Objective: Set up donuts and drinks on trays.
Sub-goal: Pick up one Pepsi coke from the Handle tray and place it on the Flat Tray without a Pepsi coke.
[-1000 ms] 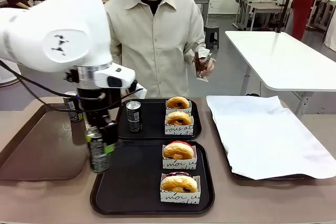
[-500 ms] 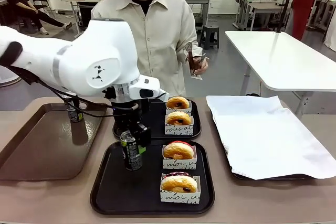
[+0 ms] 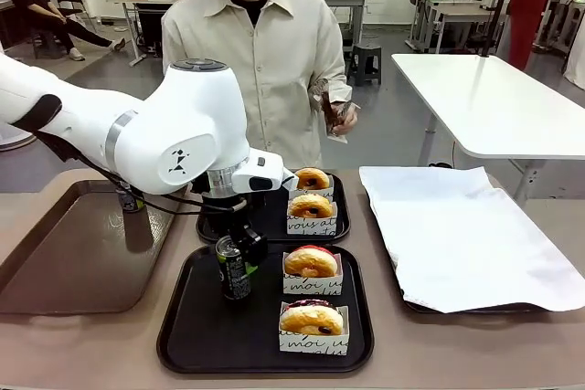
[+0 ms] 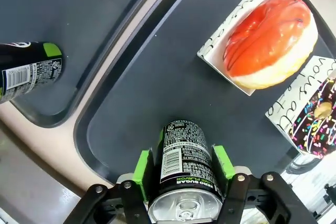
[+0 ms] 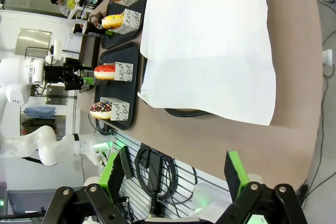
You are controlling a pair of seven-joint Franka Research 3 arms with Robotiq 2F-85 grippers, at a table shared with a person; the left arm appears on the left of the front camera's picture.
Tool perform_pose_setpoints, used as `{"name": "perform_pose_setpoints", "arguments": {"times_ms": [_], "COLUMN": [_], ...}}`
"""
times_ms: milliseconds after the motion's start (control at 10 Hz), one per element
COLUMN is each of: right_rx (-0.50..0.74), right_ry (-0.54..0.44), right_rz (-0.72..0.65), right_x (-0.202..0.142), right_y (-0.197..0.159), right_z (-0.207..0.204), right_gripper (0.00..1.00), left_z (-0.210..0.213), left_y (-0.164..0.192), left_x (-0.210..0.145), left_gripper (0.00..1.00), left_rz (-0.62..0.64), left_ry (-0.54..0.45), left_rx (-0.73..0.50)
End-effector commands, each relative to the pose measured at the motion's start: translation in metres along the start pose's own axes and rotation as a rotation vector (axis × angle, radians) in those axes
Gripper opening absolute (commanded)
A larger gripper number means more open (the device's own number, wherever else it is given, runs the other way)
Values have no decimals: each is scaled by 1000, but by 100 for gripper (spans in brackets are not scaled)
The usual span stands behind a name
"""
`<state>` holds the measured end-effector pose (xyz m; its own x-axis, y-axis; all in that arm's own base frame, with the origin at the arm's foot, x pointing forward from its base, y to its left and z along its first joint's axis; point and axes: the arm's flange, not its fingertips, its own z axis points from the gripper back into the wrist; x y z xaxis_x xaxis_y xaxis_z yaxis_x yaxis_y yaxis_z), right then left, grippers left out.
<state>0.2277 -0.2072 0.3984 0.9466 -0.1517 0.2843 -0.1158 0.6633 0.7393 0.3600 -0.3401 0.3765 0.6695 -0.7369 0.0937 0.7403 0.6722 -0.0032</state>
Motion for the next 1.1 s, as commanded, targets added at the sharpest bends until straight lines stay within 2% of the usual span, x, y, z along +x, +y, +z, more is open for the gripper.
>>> {"name": "perform_pose_setpoints", "arguments": {"times_ms": [0,500,600,1000], "right_rx": [27,27,27,27], "right_ry": [-21,-21,-21,-21], "right_rz": [13,13,13,13], "right_x": [2,2,2,2], "right_y": [-1,-1,-1,-1], "right_z": [-2,-2,-2,-2], "right_gripper": [100,100,100,100], "left_z": [-1,21,36,119], "left_y": [-3,-5,-3,2], "left_x": [1,-7,-8,-34], "left_gripper": [100,99,91,91], "left_rz": [9,57,69,160], "left_ry": [-18,-7,7,-27], "left_rx": [19,-12,-35,-96]}}
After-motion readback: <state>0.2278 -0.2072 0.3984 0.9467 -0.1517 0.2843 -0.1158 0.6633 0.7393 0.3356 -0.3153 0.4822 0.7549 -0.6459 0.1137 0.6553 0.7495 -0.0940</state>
